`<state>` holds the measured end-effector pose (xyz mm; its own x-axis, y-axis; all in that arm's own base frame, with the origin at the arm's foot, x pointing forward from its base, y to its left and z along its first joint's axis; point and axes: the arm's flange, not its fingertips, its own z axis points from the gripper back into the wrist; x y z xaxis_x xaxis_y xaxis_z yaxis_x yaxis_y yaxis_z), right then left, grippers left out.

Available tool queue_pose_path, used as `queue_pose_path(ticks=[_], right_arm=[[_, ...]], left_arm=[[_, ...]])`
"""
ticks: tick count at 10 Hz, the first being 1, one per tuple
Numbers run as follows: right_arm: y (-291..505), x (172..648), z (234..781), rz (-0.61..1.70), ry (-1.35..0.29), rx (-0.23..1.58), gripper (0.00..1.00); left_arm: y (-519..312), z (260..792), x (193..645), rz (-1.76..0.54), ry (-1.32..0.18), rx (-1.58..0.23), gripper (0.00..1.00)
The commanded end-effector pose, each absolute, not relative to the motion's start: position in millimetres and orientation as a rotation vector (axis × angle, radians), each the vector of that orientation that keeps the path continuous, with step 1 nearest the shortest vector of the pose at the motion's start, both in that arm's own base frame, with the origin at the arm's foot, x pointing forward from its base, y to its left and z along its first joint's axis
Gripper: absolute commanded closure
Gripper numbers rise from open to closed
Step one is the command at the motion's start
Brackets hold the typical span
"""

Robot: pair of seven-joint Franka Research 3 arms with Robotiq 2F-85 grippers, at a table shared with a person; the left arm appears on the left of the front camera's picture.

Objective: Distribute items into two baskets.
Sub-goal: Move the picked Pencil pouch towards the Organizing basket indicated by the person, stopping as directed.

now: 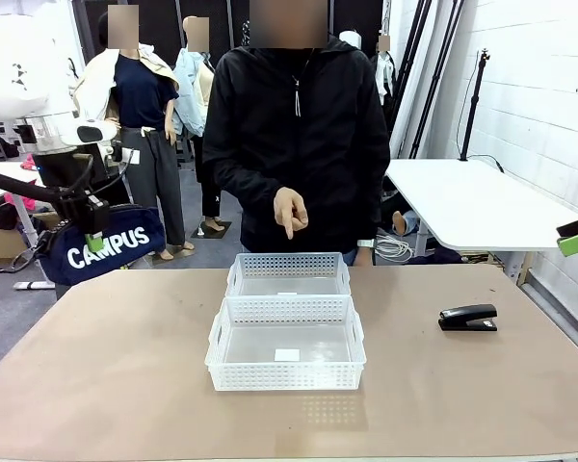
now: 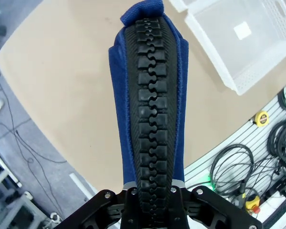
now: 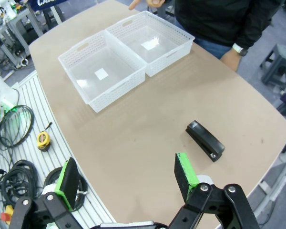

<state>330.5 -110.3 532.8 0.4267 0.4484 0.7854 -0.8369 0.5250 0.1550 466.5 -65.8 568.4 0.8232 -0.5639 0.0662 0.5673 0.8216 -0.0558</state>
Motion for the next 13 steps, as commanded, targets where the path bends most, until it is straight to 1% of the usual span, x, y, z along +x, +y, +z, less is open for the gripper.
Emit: queue_pose_path(ticks=[1, 7, 10, 13], right_arm=[[-110.3, 331.8, 532.7, 0.869, -0.777, 0.605, 0.0], [-110.3, 331.8, 532.7, 0.869, -0.777, 0.605, 0.0], [-110.3, 331.8, 532.7, 0.869, -0.777, 0.605, 0.0], [-110.3, 331.8, 532.7, 0.869, -0.777, 0.605, 0.0]], left_arm=[[-71.6, 561.6, 460.2, -0.753, -0.081, -0.117, 1.0], [-95.0, 533.3, 456.1, -1.071, -0.134, -0.065, 1.0], [-121.8, 517.4, 457.1, -1.195, -0.104, -0.081, 1.0], [-151.6, 516.7, 456.2, -1.302, -0.1, -0.067, 1.0]])
